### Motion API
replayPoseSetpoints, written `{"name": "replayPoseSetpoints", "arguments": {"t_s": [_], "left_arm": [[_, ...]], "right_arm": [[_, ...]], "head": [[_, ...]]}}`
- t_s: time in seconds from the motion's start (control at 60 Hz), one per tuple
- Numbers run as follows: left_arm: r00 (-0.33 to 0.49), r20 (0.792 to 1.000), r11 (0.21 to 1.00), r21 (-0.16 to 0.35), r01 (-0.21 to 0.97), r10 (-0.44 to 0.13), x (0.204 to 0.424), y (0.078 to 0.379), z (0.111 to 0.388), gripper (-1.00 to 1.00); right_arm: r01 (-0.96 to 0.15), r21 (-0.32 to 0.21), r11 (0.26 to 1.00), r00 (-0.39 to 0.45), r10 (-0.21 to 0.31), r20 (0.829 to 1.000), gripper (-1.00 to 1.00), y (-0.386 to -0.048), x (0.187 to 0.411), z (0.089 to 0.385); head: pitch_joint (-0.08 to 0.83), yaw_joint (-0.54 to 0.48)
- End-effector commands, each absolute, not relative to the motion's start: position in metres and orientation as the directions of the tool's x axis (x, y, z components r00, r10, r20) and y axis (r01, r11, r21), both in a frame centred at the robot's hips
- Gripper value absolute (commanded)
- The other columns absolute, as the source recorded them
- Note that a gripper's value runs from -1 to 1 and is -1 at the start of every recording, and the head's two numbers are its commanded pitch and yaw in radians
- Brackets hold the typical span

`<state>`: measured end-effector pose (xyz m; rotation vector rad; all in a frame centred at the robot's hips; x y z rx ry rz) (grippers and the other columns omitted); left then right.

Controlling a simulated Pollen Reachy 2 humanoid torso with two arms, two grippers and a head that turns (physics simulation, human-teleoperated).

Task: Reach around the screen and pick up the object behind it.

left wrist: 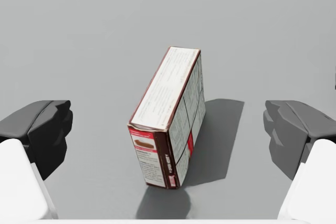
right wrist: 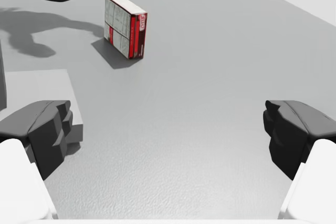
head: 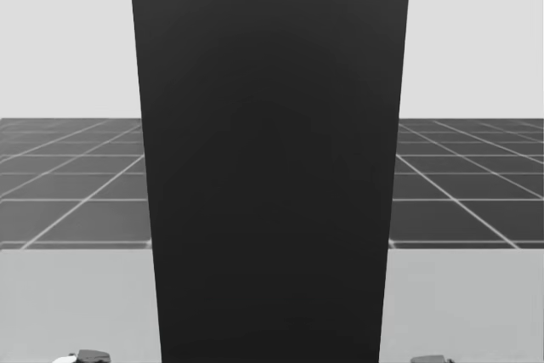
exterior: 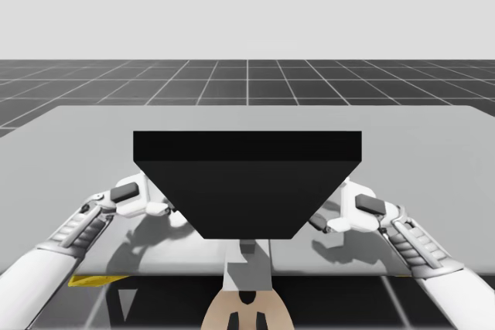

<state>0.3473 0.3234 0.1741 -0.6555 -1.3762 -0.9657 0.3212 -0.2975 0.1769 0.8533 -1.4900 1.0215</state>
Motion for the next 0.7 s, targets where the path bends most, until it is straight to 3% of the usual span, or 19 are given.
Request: {"name": "replayPoseSetpoints", "arguments": {"t_s": [0.017, 0.25, 0.45, 0.467, 0.483, 0.5, 0.533, 0.7], "left_arm": [[-0.017, 0.982, 0.411, 0.094, 0.907, -0.188, 0.368, 0.313, 0.165, -1.00], [0.002, 0.978, 0.387, 0.081, 0.918, -0.210, 0.388, 0.287, 0.154, -1.00], [0.032, 0.975, 0.377, 0.055, 0.925, -0.220, 0.391, 0.281, 0.141, -1.00], [0.030, 0.974, 0.378, 0.058, 0.924, -0.224, 0.391, 0.281, 0.140, -0.93], [0.040, 0.974, 0.384, 0.051, 0.922, -0.224, 0.391, 0.282, 0.139, -0.41], [0.052, 0.972, 0.381, 0.040, 0.924, -0.227, 0.390, 0.282, 0.137, 0.87], [0.052, 0.971, 0.378, 0.042, 0.925, -0.235, 0.390, 0.283, 0.137, 1.00], [0.058, 0.969, 0.390, 0.041, 0.920, -0.239, 0.390, 0.292, 0.140, 1.00]], "right_arm": [[-0.922, -0.152, 0.357, -0.154, 0.021, 0.988, -1.00, -0.296, 0.321, 0.176], [-0.920, -0.166, 0.355, -0.165, 0.033, 0.986, -1.00, -0.295, 0.320, 0.176], [-0.920, -0.171, 0.353, -0.169, 0.036, 0.985, -1.00, -0.295, 0.319, 0.176], [-0.920, -0.172, 0.353, -0.170, 0.036, 0.985, -1.00, -0.295, 0.319, 0.176], [-0.919, -0.172, 0.354, -0.170, 0.038, 0.985, -1.00, -0.296, 0.319, 0.176], [-0.919, -0.173, 0.354, -0.170, 0.039, 0.985, -1.00, -0.296, 0.319, 0.176], [-0.919, -0.174, 0.355, -0.171, 0.039, 0.985, -1.00, -0.295, 0.319, 0.176], [-0.917, -0.175, 0.357, -0.172, 0.043, 0.984, -1.00, -0.295, 0.319, 0.176]], "head": [[0.082, 0.00], [0.092, -0.01], [0.102, -0.03], [0.102, -0.03], [0.102, -0.03], [0.102, -0.03], [0.102, -0.03], [0.100, -0.03]]}}
